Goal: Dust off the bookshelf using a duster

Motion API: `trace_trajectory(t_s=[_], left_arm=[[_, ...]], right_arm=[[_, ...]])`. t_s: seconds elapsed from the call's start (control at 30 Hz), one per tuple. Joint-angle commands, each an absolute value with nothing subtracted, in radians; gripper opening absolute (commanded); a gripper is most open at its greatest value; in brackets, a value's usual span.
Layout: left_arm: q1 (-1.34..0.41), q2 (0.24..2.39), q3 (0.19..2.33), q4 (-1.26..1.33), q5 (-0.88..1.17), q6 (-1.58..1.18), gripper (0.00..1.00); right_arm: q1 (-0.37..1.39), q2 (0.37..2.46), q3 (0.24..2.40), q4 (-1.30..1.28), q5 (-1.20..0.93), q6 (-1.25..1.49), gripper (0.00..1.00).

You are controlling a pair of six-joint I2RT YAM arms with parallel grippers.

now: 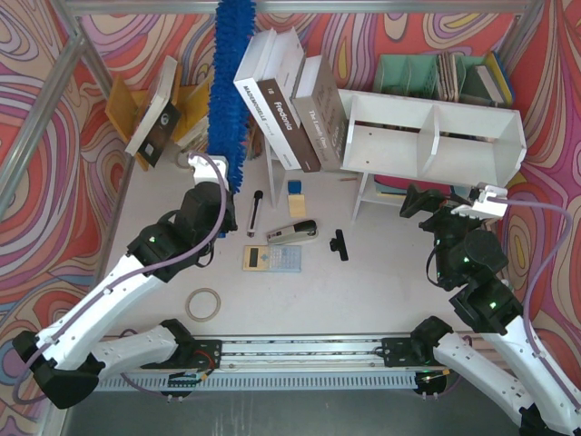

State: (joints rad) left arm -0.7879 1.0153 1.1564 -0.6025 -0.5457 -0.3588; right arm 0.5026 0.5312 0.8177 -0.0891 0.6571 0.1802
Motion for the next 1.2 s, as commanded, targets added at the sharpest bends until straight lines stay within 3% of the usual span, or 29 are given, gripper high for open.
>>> trace_trajectory(t_s=[0.0,0.53,1.17], left_arm=[[-0.785,1.01,1.203,-0.628,-0.541,-0.345,0.0],[-0.784,1.111,1.105,-0.575,-0.456,-0.411,0.0],[-0.785,1.026,1.137,-0.619,-0.475,-0.415,0.0]], right_arm=[[0.499,0.534,0.815,-0.09,0.662,0.176,0.99],[0.499,0.529,0.815,-0.094,0.665,0.175,0.99],[0.499,0.523,0.816,-0.097,0.667,0.177,0.99]])
